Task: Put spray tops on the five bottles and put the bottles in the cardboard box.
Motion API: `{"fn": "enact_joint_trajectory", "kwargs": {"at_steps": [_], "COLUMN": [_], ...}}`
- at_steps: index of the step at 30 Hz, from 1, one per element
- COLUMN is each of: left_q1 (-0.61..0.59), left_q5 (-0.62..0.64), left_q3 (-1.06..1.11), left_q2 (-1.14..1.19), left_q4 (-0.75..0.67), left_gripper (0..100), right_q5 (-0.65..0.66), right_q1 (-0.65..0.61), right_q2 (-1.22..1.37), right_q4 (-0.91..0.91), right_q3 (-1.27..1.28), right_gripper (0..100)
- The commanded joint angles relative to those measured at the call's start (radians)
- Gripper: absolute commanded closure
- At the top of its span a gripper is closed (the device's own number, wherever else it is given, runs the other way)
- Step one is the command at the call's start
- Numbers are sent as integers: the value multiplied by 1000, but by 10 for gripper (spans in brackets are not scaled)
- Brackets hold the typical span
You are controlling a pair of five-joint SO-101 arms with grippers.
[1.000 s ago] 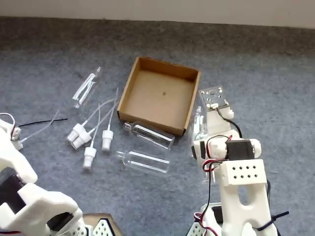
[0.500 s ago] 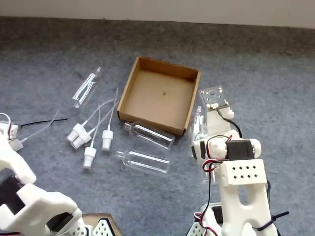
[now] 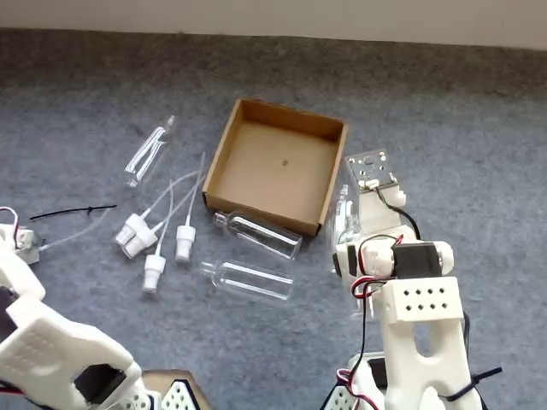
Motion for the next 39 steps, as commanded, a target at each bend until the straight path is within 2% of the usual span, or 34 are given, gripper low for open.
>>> {"fn": "enact_joint_trajectory", "kwargs": {"at_steps": [1, 5, 8, 11, 17, 20, 26, 28, 31, 35, 39], "left_q1": [4, 8, 24, 48, 162, 228, 364, 387, 387, 371, 343], "left_q5": [-103, -222, -373, -597, -1180, -1375, -1398, -1350, -1278, -1278, -1278], "left_q3": [-101, -162, -232, -308, -352, -326, -154, -105, -53, -25, -53], "left_q2": [1, -2, -2, -1, -1, 1, -4, -1, -5, -10, -12], "left_q4": [-3, 12, 84, 150, 302, 417, 413, 397, 362, 348, 348], "left_gripper": [943, 986, 986, 986, 989, 989, 986, 985, 947, 831, 841], "right_q5": [-2, -2, -2, -2, -2, -2, -2, -2, -2, -2, -2], "right_q1": [-7, -7, -7, -8, -8, -8, -8, -8, -8, -8, -8], "right_q2": [-21, -21, -21, -21, -21, -21, -21, -21, -21, -21, -21], "right_q4": [8, 8, 8, 8, 8, 8, 8, 8, 8, 8, 8], "right_q3": [-4, -4, -4, -4, -4, -4, -4, -4, -4, -4, -4], "right_gripper": [976, 976, 976, 976, 976, 976, 976, 976, 976, 976, 976]}}
